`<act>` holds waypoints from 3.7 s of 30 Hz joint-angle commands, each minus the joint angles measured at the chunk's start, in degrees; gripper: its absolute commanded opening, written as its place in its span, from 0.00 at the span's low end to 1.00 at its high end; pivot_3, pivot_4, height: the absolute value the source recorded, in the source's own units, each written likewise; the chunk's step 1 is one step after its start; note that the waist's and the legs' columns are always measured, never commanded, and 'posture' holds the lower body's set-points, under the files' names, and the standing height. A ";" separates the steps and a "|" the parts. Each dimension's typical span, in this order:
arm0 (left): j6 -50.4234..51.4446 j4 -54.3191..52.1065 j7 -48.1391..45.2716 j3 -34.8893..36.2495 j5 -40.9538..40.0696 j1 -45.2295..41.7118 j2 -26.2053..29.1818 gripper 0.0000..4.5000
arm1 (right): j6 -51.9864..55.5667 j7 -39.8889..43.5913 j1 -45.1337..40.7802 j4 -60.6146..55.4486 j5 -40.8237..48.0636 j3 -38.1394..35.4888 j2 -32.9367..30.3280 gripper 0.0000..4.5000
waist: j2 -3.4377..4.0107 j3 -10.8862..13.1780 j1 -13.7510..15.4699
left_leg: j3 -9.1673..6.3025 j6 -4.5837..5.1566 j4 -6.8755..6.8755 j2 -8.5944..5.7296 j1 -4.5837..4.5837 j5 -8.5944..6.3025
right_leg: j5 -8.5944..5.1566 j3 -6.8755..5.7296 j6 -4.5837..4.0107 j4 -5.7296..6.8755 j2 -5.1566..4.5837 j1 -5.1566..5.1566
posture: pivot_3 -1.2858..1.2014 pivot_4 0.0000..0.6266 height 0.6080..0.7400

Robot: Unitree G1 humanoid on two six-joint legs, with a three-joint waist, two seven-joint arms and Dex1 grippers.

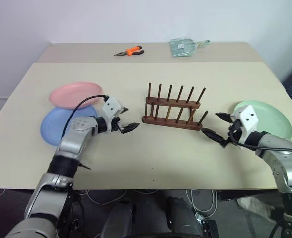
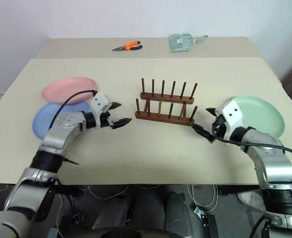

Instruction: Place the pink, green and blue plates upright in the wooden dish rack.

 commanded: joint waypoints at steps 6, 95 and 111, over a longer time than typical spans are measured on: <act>-12.66 27.00 -5.67 -2.83 6.14 -12.14 -7.60 0.88 | 3.03 -9.01 12.30 -15.93 -0.25 -5.11 3.71 1.00 | -0.04 -0.01 0.23 | -0.05 0.03 0.02 -0.01 -0.03 -0.01 | -0.03 -0.05 0.06 -0.01 -0.01 0.02 | 0.52 0.24 1.00; 30.53 -24.54 87.23 63.03 -44.90 -3.33 -18.83 0.57 | -5.83 -5.98 -7.26 0.63 -17.31 16.75 8.11 1.00 | -0.65 -0.21 0.09 | -0.19 -0.10 0.07 -0.09 0.04 0.04 | -0.08 -0.09 0.16 0.13 -0.07 0.07 | 0.52 0.24 1.00; 32.89 -39.39 57.06 23.21 -36.81 -4.50 -14.39 0.01 | -11.72 -5.86 -26.92 -10.56 -29.29 24.52 2.75 1.00 | -0.72 -0.13 -0.64 | -0.07 -0.15 0.00 -0.05 0.06 0.06 | -0.03 -0.07 0.07 0.11 -0.05 0.01 | 0.52 0.24 1.00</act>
